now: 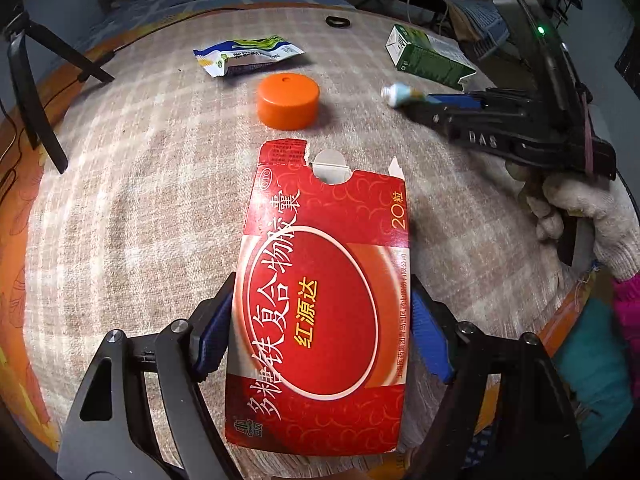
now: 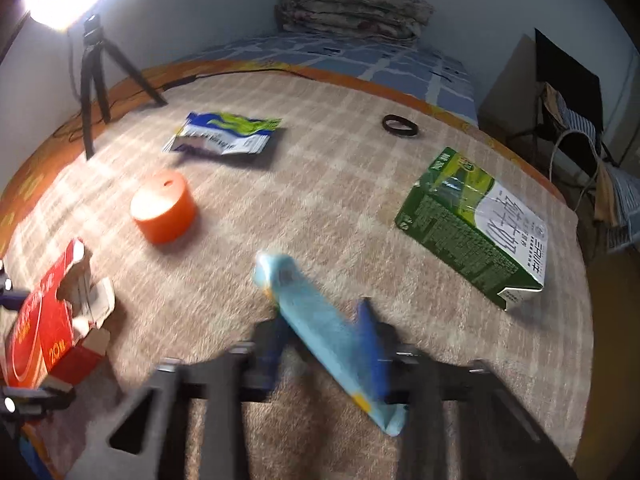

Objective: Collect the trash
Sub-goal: 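Grasp the red medicine box with left tool while right tool grasps the blue tube, then carry the box and tube over the blue basket with both tools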

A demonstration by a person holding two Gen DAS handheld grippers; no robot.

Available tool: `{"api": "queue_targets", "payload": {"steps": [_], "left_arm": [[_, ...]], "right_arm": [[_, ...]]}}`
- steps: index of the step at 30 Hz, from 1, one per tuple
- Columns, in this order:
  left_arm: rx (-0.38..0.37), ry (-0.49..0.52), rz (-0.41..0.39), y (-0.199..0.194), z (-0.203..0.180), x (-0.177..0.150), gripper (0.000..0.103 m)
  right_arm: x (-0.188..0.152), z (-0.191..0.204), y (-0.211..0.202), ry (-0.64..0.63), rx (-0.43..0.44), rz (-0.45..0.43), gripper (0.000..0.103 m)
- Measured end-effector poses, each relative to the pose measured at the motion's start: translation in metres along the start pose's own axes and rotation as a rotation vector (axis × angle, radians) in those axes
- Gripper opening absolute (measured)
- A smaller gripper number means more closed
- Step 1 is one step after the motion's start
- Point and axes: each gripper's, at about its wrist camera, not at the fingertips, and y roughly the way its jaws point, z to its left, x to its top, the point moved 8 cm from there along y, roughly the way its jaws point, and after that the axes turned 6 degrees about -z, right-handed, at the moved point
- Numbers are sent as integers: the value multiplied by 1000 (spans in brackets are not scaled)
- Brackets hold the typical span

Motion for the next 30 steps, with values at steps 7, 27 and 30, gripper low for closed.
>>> {"api": "queue_targets", "payload": {"steps": [7, 27, 30], "left_arm": [[-14, -42, -27, -10, 6, 2, 79], [9, -1, -161, -87, -26, -20, 79], [11, 3, -165, -96, -31, -34, 79]], "right_arm": [[1, -10, -7, 76, 15, -21, 5], [-16, 46, -143, 124, 163, -154, 5], [-29, 56, -165, 127, 187, -161, 5]]}}
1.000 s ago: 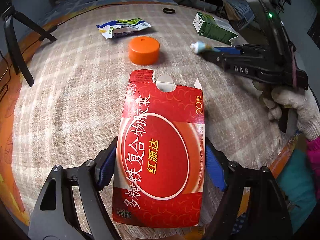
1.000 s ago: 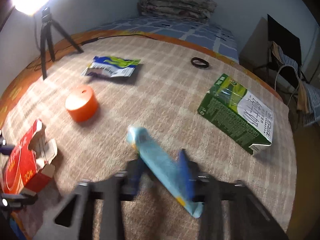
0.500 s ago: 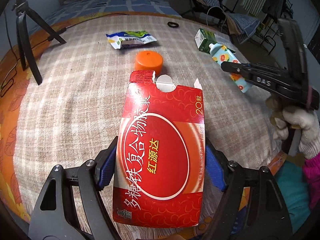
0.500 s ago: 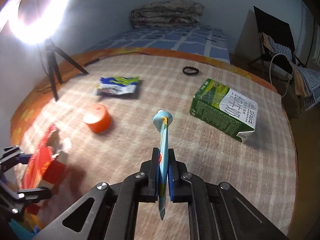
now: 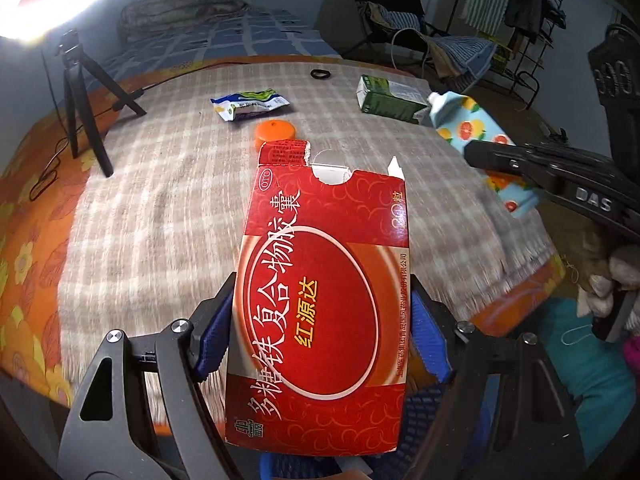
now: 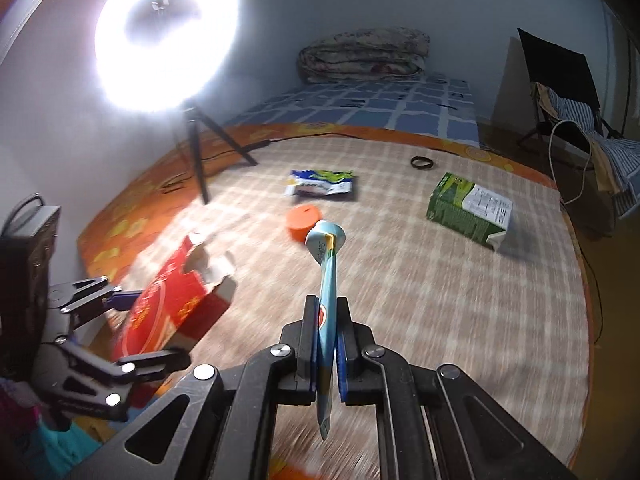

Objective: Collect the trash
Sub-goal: 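Carry the box and tube over the blue basket with both tools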

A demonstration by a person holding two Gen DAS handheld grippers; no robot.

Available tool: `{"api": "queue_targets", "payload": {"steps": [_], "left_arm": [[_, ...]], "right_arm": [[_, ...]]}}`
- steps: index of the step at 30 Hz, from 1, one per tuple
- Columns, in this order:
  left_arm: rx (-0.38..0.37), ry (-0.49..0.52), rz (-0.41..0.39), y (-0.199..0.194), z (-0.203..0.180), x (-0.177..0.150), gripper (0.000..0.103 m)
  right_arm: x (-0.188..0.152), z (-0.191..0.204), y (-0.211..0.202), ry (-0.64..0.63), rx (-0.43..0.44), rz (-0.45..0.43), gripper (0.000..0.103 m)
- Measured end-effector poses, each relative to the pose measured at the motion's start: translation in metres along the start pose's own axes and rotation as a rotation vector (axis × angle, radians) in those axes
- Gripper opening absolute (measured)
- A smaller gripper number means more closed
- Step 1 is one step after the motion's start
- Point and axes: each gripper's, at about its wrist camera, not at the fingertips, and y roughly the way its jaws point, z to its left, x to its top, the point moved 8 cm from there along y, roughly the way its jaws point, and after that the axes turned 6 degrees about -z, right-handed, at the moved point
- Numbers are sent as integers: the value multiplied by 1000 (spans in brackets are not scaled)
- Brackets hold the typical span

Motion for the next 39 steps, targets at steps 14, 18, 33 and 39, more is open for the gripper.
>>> {"api": "queue_targets", "payload": {"steps": [14, 18, 33, 39], "left_arm": [[0, -27, 15, -45, -5, -68, 79], [6, -39, 29, -53, -4, -92, 79], [3, -38, 101, -53, -18, -151, 79], [6, -27, 148, -45, -24, -173, 79]], "right_arm": [[-88, 73, -66, -58, 99, 33, 5], [-113, 86, -68, -59, 128, 65, 5], [-195, 112, -57, -69, 165, 228, 5], [-216, 110, -52, -57, 159, 277, 5]]}}
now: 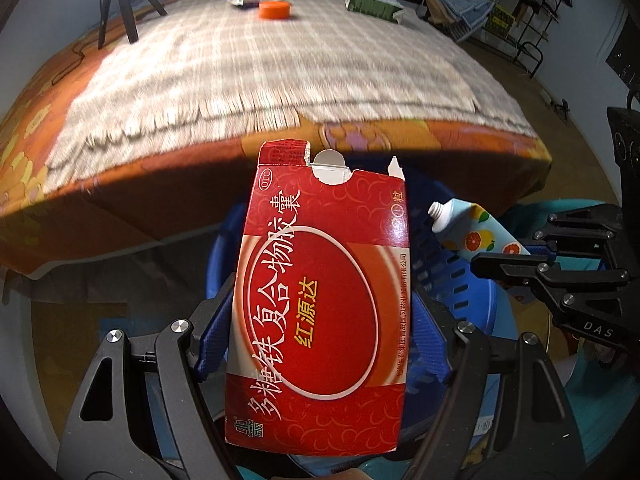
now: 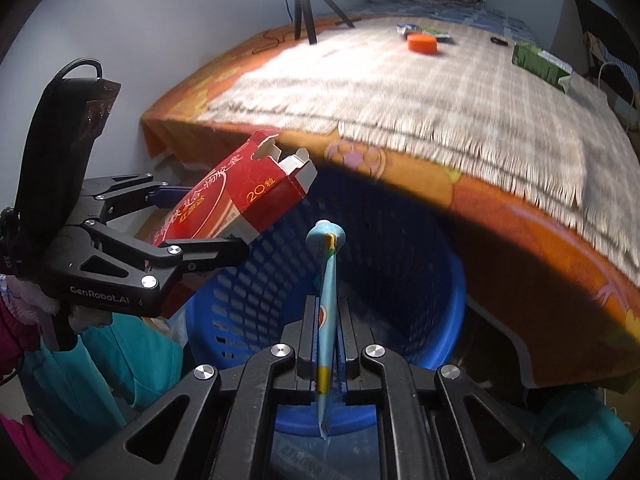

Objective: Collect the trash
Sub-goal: 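Carry the box and tube over the blue basket with both tools, then open both tools to drop the box and tube into the basket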

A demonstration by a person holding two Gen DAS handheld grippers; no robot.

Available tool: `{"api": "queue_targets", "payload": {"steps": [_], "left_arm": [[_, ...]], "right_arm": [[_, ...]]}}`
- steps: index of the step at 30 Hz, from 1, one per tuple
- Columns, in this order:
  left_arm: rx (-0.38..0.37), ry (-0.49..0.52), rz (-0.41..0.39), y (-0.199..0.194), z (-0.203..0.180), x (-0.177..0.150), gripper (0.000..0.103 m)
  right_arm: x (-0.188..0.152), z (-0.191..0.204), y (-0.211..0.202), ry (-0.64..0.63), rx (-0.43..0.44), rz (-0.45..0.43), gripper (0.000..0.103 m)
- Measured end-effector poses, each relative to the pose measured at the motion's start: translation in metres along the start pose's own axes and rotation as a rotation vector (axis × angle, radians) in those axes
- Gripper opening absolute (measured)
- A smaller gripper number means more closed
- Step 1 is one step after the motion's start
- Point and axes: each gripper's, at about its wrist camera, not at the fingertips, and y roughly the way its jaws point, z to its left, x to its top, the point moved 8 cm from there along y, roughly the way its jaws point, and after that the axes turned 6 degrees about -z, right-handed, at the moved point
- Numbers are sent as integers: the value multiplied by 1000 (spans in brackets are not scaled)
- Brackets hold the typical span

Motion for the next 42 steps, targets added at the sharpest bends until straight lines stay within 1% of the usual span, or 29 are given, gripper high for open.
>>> {"api": "queue_targets", "payload": {"steps": [11, 20, 25, 27, 35, 39, 42], "left_arm": [[12, -1, 48, 9, -1, -19, 80], [26, 9, 60, 13, -3, -24, 80], [30, 5, 63, 16, -4, -22, 80], [31, 7, 64, 16, -4, -22, 81], [38, 21, 80, 18, -4, -25, 82], [38, 21, 85, 20, -4, -25, 82], [45, 24, 91, 22, -4, -26, 82]], "right_arm": [[-14, 3, 10, -15, -8, 46, 5], [-16, 2, 17, -12, -11, 67, 5], [-16, 4, 20, -13, -7, 74, 9], [-16, 4, 20, -12, -7, 72, 18], [-14, 2, 21, -9, -18, 70, 29], [-16, -1, 20, -10, -29, 71, 42], [-15, -1, 20, -11, -31, 68, 44]]}}
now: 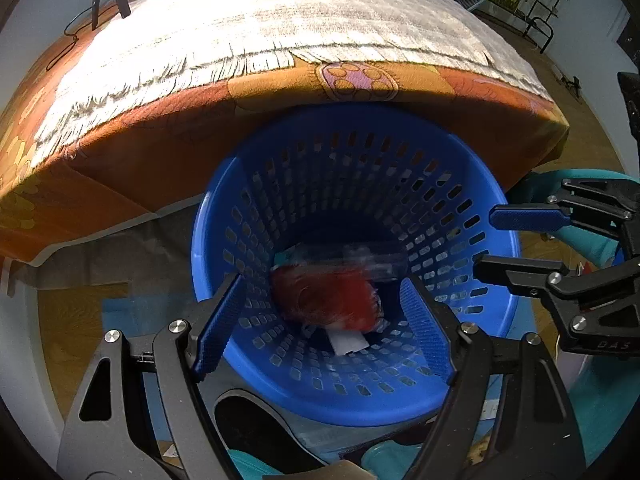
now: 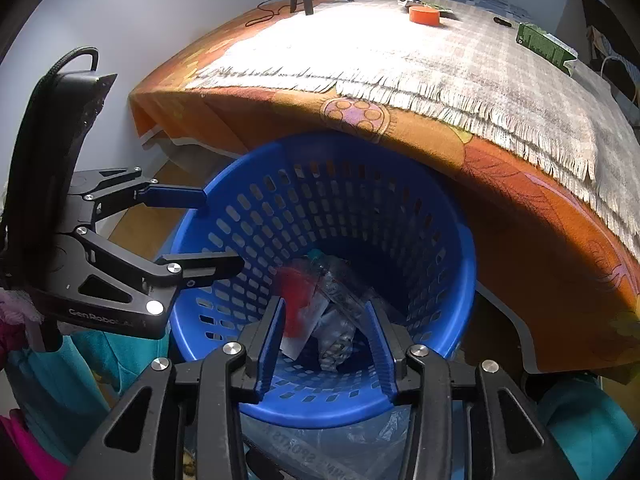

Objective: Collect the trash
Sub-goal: 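Open both tools to drop the box and tube into the basket, then move both tools back over the bed toward the lid and carton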

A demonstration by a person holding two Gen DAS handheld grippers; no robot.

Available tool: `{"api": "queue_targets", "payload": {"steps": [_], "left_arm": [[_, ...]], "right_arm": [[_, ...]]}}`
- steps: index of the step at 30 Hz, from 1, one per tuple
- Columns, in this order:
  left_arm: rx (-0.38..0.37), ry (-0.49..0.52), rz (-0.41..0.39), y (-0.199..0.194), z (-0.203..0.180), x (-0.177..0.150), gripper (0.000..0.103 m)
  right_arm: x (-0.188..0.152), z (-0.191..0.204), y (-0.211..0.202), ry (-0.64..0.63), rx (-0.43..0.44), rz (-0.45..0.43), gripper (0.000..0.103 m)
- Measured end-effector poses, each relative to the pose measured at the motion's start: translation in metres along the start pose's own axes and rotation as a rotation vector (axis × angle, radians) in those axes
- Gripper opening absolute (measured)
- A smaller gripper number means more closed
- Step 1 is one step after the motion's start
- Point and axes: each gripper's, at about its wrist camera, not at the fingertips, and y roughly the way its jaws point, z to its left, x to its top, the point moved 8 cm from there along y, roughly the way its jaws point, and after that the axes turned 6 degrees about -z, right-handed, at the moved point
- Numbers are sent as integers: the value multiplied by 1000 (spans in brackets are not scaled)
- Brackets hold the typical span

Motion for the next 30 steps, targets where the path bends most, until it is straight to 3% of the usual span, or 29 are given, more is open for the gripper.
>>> {"api": "queue_targets", "payload": {"steps": [14, 19, 22, 27, 30], "left_arm": [[1, 1, -4, -2, 0, 0, 82], [-3, -8, -18, -7, 1, 4, 82], [-2, -19, -38, -12, 3, 11, 82], [-5, -47, -75, -21, 9, 27, 82], [-12, -75, -98, -27, 15, 41, 82]], "right_arm": [[-1, -1, 1, 5, -9, 2, 47], [3, -3, -2, 14, -18, -12, 55], [6, -6, -5, 22, -32, -27, 68], [13, -12, -10, 50, -39, -45, 70], [21, -17, -16, 66, -49, -65, 87]]}}
